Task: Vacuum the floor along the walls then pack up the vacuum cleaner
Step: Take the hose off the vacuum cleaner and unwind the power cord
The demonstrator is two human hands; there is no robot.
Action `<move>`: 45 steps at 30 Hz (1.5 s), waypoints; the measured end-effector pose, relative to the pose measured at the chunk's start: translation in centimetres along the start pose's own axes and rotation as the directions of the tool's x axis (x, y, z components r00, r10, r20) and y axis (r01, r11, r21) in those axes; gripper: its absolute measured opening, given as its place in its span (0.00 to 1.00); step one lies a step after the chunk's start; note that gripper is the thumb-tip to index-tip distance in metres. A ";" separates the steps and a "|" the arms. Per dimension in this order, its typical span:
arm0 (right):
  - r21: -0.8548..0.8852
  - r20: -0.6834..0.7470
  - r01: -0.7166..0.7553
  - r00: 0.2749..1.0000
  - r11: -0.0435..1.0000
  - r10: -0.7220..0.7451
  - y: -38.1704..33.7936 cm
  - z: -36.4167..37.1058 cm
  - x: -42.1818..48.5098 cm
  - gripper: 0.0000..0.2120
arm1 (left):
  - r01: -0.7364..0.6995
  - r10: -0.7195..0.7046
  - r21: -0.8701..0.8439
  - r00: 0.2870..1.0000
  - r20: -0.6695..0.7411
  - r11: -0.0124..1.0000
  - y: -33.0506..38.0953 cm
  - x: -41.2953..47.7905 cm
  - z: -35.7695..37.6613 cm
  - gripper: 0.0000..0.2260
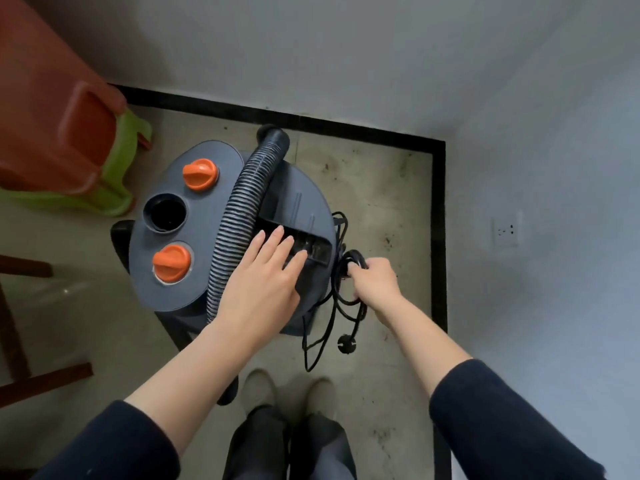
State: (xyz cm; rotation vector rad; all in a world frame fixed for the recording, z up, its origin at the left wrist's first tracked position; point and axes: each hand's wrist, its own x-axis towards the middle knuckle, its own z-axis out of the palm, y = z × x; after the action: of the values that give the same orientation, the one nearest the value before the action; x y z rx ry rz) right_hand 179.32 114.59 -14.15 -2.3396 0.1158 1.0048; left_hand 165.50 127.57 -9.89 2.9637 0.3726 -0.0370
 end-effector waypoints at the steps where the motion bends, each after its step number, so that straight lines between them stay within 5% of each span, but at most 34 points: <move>1: 0.067 0.023 0.049 0.998 0.997 -0.051 -0.7 -1.3 -0.6 0.12 | 0.009 -0.009 0.000 1.000 0.013 1.000 0.1 0.0 0.1 0.25; 7: 0.435 0.113 0.158 0.967 0.886 -0.228 -2.9 -7.9 -5.5 0.11 | 0.038 -0.037 -0.026 0.999 0.039 0.999 1.5 0.1 0.1 0.27; 14: 0.560 0.081 0.292 0.912 0.776 -0.401 -3.3 -15.5 -11.9 0.11 | -0.050 0.084 -0.183 0.979 0.185 0.982 6.7 0.1 1.4 0.32; 18: 0.591 0.098 0.338 0.871 0.732 -0.481 -2.0 -18.7 -15.3 0.11 | 0.346 -0.035 -0.518 0.855 0.518 0.783 10.4 0.1 3.4 0.39; 21: 0.654 0.106 0.341 0.842 0.675 -0.529 -1.2 -21.0 -17.3 0.10 | 0.492 -0.086 -0.603 0.814 0.575 0.628 12.8 0.2 5.1 0.33; 24: 0.666 0.046 0.399 0.821 0.630 -0.569 -0.1 -23.3 -18.6 0.10 | 0.448 -0.225 -0.642 0.888 0.401 0.622 15.3 0.7 4.8 0.07; 26: 0.564 -0.073 0.451 0.861 0.692 -0.503 1.2 -24.7 -18.7 0.10 | 0.332 -0.261 -0.675 0.943 0.209 0.659 16.6 0.8 3.7 0.04; 30: 0.313 -0.248 0.400 0.910 0.862 -0.332 5.2 -25.6 -17.6 0.12 | -0.180 0.064 -0.653 0.978 -0.198 0.736 19.1 0.4 0.0 0.08; 32: 0.214 -0.265 0.336 0.924 0.917 -0.277 7.4 -25.6 -17.0 0.12 | -0.305 0.229 -0.672 0.952 -0.203 0.675 20.8 -0.4 -0.9 0.06; 37: 0.178 -0.210 0.220 0.961 0.959 -0.181 12.5 -23.7 -15.5 0.10 | 0.208 0.275 -0.926 0.914 0.299 0.315 24.0 -3.8 0.1 0.07; 42: 0.271 0.003 0.032 0.999 0.962 -0.034 17.2 -19.5 -14.3 0.09 | 0.331 0.346 -0.917 0.852 0.393 0.224 24.9 -7.1 0.6 0.06; 45: 0.302 -0.048 0.022 0.999 0.953 -0.008 20.1 -18.0 -14.4 0.11 | 0.452 0.398 -0.862 0.765 0.506 0.229 24.3 -9.6 1.2 0.07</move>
State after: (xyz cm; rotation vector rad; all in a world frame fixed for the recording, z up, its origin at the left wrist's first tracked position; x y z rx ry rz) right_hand 174.60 86.06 -4.13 -2.0798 0.2514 0.8584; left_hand 162.23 101.80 -7.07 1.4266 0.1944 -0.6027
